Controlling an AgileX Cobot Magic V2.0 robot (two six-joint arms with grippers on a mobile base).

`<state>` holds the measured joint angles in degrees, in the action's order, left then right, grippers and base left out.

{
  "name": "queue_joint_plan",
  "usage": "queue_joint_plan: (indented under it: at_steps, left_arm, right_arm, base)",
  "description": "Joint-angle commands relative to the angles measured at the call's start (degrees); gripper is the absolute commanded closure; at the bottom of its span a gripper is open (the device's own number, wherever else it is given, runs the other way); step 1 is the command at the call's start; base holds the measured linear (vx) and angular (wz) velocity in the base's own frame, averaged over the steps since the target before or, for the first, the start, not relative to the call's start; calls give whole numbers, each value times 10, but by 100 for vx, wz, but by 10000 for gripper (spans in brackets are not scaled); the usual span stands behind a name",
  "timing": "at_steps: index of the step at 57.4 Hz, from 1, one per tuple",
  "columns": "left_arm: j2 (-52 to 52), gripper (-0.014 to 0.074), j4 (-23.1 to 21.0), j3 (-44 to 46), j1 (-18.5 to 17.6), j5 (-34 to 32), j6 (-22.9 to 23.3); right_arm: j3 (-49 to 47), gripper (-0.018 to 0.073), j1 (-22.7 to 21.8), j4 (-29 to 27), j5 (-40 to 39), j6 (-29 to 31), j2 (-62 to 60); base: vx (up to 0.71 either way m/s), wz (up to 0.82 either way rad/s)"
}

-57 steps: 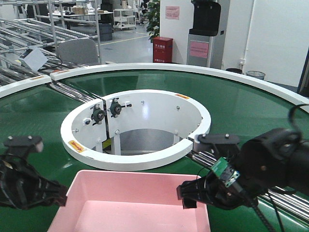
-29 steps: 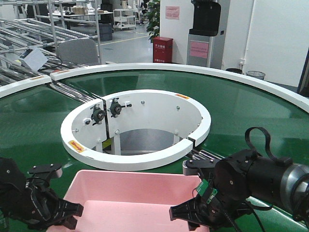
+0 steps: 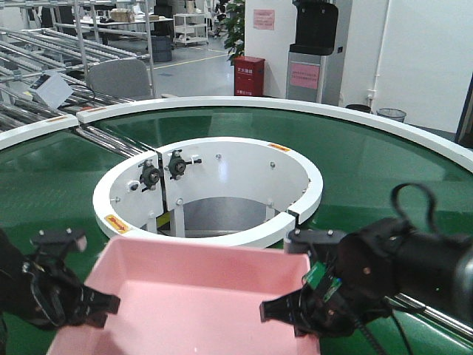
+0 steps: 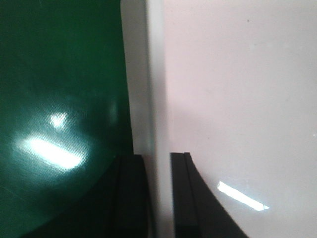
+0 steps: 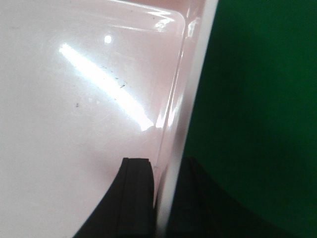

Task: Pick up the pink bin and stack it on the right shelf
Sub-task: 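Close both grippers on the rims and lift the pink bin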

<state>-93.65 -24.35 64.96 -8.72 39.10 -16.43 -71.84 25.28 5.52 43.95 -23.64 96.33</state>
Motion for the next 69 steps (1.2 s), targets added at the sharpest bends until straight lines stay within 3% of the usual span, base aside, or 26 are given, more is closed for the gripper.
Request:
queue_joint_plan:
  at_steps: [1, 24, 69]
  left_arm:
    - [83, 601, -30, 19, 0, -18, 1]
    - [252, 598, -31, 19, 0, -5, 25]
    - [252, 598, -44, 19, 0, -5, 25]
  right_arm:
    - [-19, 568, -2, 43, -6, 3, -73]
    - [-19, 568, -2, 45, 13, -12, -235]
    - [-18, 568, -2, 47, 8, -12, -235]
  base:
    - [0, 0]
    - [0, 0]
    - [0, 0]
